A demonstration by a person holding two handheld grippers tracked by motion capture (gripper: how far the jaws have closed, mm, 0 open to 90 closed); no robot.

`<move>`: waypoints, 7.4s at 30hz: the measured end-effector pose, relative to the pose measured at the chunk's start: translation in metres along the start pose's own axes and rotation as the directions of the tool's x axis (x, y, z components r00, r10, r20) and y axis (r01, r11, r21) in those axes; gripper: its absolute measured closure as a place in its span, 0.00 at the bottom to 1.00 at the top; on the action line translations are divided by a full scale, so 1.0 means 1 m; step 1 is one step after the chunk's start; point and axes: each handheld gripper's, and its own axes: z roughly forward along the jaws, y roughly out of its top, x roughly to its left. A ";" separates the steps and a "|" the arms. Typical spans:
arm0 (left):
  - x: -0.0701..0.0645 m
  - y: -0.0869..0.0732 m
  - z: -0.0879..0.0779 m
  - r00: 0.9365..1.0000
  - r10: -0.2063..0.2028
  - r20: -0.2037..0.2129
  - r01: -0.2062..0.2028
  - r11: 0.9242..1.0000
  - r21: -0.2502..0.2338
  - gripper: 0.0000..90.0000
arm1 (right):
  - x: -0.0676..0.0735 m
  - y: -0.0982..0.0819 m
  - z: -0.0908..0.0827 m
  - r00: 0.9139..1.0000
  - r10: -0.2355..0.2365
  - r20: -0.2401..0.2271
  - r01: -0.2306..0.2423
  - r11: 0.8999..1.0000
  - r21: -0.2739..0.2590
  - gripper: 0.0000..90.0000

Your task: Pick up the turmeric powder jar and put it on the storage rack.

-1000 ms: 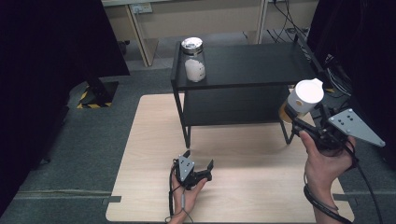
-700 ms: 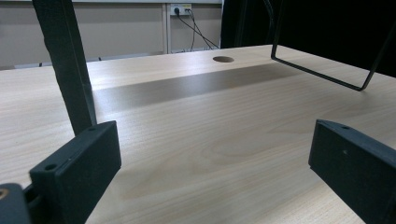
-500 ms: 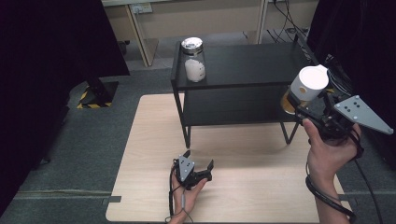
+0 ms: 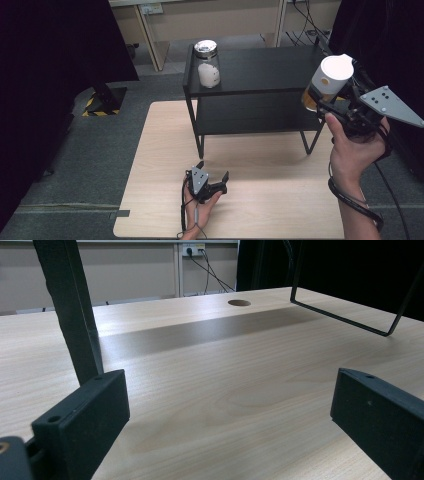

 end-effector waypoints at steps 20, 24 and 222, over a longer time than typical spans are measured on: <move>-0.001 0.000 0.000 1.000 0.000 -0.002 0.000 1.000 0.000 0.02 | -0.005 0.026 0.025 0.999 0.000 0.035 0.000 1.000 0.020 0.34; 0.000 0.000 0.000 1.000 0.000 -0.001 0.000 1.000 0.000 0.02 | -0.005 0.029 0.032 0.999 0.003 0.041 -0.004 1.000 0.022 0.34; -0.001 -0.001 0.000 1.000 0.006 0.001 -0.006 1.000 -0.008 0.02 | -0.022 -0.104 -0.028 0.987 0.145 -0.067 -0.134 0.980 0.150 0.07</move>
